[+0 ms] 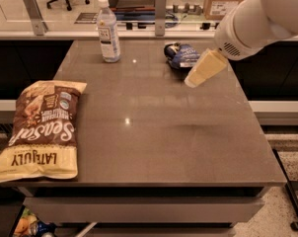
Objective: Move blue chip bag near brown chip bag
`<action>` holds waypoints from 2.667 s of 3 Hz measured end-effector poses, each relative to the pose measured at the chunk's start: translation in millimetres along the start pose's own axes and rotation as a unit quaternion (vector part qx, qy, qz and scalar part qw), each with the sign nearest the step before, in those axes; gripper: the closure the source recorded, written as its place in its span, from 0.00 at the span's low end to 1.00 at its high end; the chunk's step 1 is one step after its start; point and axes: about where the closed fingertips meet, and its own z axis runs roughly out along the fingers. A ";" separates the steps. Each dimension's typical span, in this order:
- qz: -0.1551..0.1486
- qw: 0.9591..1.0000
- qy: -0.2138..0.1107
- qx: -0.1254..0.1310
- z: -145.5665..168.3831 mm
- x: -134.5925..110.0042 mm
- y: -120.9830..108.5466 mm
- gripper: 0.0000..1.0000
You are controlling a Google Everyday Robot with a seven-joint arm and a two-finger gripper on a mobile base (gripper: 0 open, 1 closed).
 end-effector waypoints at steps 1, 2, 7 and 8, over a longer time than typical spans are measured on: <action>0.007 1.000 -0.014 0.022 26.5 -3.9 -9.9 0.00; 0.012 0.999 -0.028 0.029 56.2 -5.8 -26.3 0.00; 0.025 0.996 -0.023 -0.079 195.4 2.9 -63.6 0.42; 0.025 0.996 -0.023 -0.081 197.5 2.7 -61.8 0.64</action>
Offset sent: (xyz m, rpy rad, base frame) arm 0.1035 -0.0021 -0.0399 0.0681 -0.1025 -0.0207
